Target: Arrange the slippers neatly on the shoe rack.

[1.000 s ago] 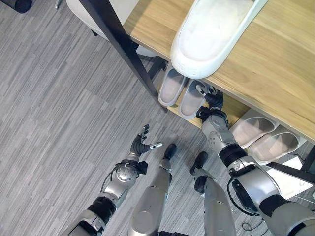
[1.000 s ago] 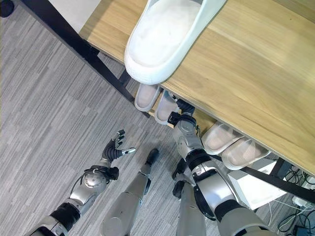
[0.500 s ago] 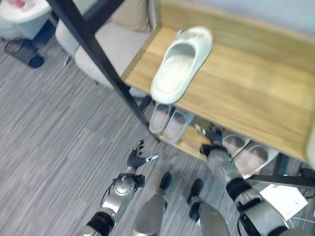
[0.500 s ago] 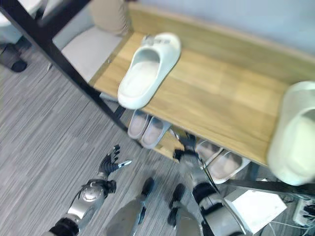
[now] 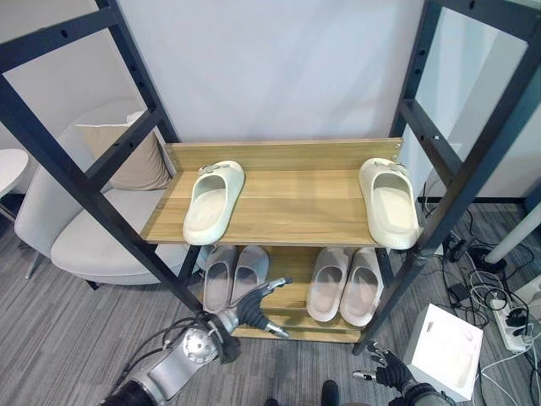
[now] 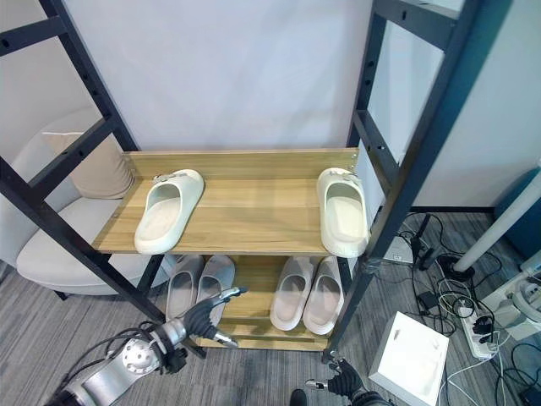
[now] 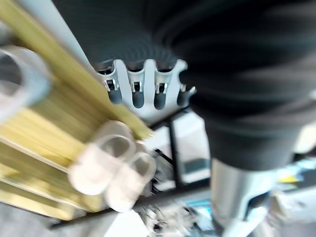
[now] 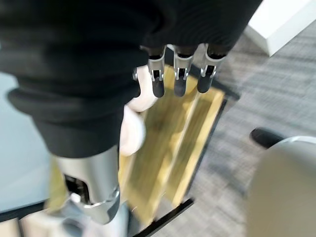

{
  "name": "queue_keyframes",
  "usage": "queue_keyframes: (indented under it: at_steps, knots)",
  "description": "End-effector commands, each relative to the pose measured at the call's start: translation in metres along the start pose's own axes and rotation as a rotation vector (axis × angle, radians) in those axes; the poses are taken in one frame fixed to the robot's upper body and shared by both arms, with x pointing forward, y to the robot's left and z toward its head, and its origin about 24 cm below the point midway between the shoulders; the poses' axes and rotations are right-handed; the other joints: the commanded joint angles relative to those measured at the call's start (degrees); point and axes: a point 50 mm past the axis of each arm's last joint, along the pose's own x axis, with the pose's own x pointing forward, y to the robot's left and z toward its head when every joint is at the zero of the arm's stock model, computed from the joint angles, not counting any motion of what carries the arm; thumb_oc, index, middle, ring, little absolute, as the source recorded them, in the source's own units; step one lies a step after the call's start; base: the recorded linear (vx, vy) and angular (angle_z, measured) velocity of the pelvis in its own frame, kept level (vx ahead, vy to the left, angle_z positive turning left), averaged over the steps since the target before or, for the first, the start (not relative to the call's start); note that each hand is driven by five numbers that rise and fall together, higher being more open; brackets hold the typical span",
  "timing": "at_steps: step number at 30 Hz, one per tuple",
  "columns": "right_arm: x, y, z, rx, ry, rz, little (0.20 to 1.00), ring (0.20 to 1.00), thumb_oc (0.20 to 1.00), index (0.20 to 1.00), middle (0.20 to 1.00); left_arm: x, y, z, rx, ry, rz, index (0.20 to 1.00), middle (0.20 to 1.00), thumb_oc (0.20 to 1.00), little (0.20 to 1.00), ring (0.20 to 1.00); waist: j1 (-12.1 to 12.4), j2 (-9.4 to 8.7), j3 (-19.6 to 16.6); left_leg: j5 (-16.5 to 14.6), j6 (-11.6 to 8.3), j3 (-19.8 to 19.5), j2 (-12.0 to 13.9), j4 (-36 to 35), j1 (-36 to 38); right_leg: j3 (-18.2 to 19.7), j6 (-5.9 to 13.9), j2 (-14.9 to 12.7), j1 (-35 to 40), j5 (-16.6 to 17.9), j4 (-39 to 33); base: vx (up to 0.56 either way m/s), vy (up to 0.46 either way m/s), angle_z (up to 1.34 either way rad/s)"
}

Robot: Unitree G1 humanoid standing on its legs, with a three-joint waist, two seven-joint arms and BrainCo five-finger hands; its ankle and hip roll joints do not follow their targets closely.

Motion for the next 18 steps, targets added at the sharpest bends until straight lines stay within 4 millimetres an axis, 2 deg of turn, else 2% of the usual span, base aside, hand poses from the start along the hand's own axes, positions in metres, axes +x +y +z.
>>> queue_keyframes:
  at_steps: [1,2,3,4,5,8,10,11,12,13,14,15,16,17,18]
  knots:
    - [0.017,-0.015,0.058,-0.010,-0.231,-0.008,1.000,1.000,1.000,1.000,1.000,0.009,0.028,0.000,-0.079,-0.064,0.074,1.000,1.000,1.000,1.000,1.000,0.51,-1.19,2.63,-8.35,1.07,0.30,-1.46,0.03,3.07,-0.40,4.23,-2.06,8.59,-13.50,0.14,0.00,0.000,0.00]
    - [0.011,-0.019,0.063,-0.021,-0.266,-0.006,1.000,1.000,1.000,1.000,1.000,0.013,0.035,0.024,-0.089,-0.179,0.068,1.000,1.000,1.000,1.000,1.000,0.00,-1.19,2.39,-8.42,1.03,0.52,-1.45,0.03,3.20,-0.12,4.21,-2.06,8.74,-13.53,0.14,-0.01,-0.030,0.01]
    - [0.008,-0.019,0.062,-0.025,-0.269,-0.002,1.000,1.000,1.000,1.000,1.000,0.015,0.038,0.034,-0.105,-0.227,0.066,1.000,1.000,1.000,1.000,1.000,-0.25,-1.12,2.31,-8.42,1.01,0.61,-1.45,0.03,3.24,-0.05,4.19,-2.05,8.81,-13.53,0.14,-0.03,-0.049,-0.01]
    - [0.005,-0.020,0.059,-0.032,-0.269,-0.006,1.000,1.000,1.000,1.000,1.000,0.019,0.043,0.056,-0.130,-0.340,0.070,1.000,1.000,1.000,1.000,1.000,-0.75,-1.05,2.16,-8.47,0.98,0.67,-1.50,0.03,3.32,0.10,4.12,-2.06,8.89,-13.60,0.14,0.00,0.000,0.00]
    - [0.005,-0.021,0.059,-0.032,-0.269,-0.006,1.000,1.000,1.000,1.000,1.000,0.019,0.043,0.056,-0.131,-0.341,0.069,1.000,1.000,1.000,1.000,1.000,-0.73,-1.03,2.18,-8.47,0.98,0.68,-1.50,0.03,3.34,0.10,4.12,-2.06,8.91,-13.60,0.14,-0.02,-0.034,0.07]
    - [0.002,-0.017,0.054,-0.019,-0.263,-0.011,1.000,1.000,1.000,1.000,1.000,0.015,0.065,0.103,-0.119,-0.573,0.169,1.000,1.000,1.000,1.000,1.000,-1.10,-0.99,1.97,-8.52,0.92,0.79,-1.44,0.03,3.57,0.29,3.98,-2.03,9.14,-13.75,0.13,-0.02,-0.041,0.00]
    - [0.003,-0.013,0.055,-0.007,-0.272,-0.009,1.000,1.000,1.000,1.000,1.000,0.009,0.082,0.121,-0.058,-0.667,0.291,1.000,1.000,1.000,1.000,1.000,-1.01,-1.07,1.90,-8.53,0.87,0.75,-1.45,0.03,3.63,0.41,3.85,-1.99,9.23,-13.87,0.13,-0.02,-0.044,-0.03]
    - [0.004,-0.010,0.057,-0.002,-0.283,-0.008,1.000,1.000,1.000,1.000,1.000,0.004,0.097,0.130,0.036,-0.703,0.422,1.000,1.000,1.000,1.000,1.000,-0.98,-1.12,1.92,-8.49,0.84,0.73,-1.45,0.03,3.64,0.50,3.73,-1.94,9.26,-13.97,0.13,-0.02,-0.037,0.04]
    - [0.005,-0.010,0.057,-0.003,-0.283,-0.008,1.000,1.000,1.000,1.000,1.000,0.004,0.097,0.130,0.037,-0.703,0.424,1.000,1.000,1.000,1.000,1.000,-1.02,-1.12,1.99,-8.49,0.84,0.71,-1.45,0.03,3.66,0.48,3.73,-1.94,9.29,-13.97,0.13,-0.01,-0.032,0.03]
    - [0.006,-0.008,0.060,0.000,-0.296,-0.007,1.000,1.000,1.000,1.000,1.000,0.000,0.111,0.137,0.199,-0.704,0.570,1.000,1.000,1.000,1.000,1.000,-0.95,-1.20,2.04,-8.48,0.79,0.75,-1.43,0.03,3.71,0.51,3.69,-1.92,9.38,-13.99,0.13,0.00,-0.039,0.00]
    - [0.007,-0.005,0.063,-0.007,-0.317,-0.008,1.000,1.000,1.000,1.000,1.000,-0.004,0.134,0.137,0.428,-0.632,0.784,1.000,1.000,1.000,1.000,1.000,-1.01,-1.18,2.12,-8.66,0.66,0.94,-1.31,0.03,3.93,0.74,3.69,-1.83,9.56,-14.09,0.13,-0.01,-0.043,0.01]
    - [0.007,-0.007,0.065,-0.022,-0.324,-0.011,1.000,1.000,1.000,1.000,1.000,0.000,0.143,0.139,0.533,-0.608,0.846,1.000,1.000,1.000,1.000,1.000,-1.33,-1.10,2.13,-8.43,0.61,0.99,-1.34,0.03,3.78,0.63,3.72,-1.89,9.37,-13.89,0.13,-0.01,-0.055,0.04]
    - [0.009,-0.010,0.074,-0.041,-0.363,-0.024,1.000,1.000,1.000,1.000,1.000,-0.006,0.176,0.137,0.873,-0.457,1.008,1.000,1.000,1.000,1.000,1.000,-1.96,-0.52,2.42,-8.24,0.37,1.39,-1.25,0.03,3.70,0.76,3.90,-1.90,9.11,-13.63,0.13,-0.01,-0.031,0.07]
    - [0.009,-0.010,0.074,-0.040,-0.364,-0.024,1.000,1.000,1.000,1.000,1.000,-0.006,0.176,0.138,0.876,-0.459,1.009,1.000,1.000,1.000,1.000,1.000,-1.93,-0.58,2.50,-8.23,0.37,1.37,-1.25,0.03,3.70,0.75,3.90,-1.90,9.11,-13.63,0.13,0.00,0.000,0.00]
    - [0.010,-0.012,0.078,-0.053,-0.373,-0.024,1.000,1.000,1.000,1.000,1.000,-0.010,0.188,0.134,0.974,-0.383,1.034,1.000,1.000,1.000,1.000,1.000,-2.14,-0.30,2.73,-8.15,0.31,1.54,-1.28,0.03,3.62,0.83,4.00,-1.92,8.94,-13.47,0.13,0.00,-0.009,-0.13]
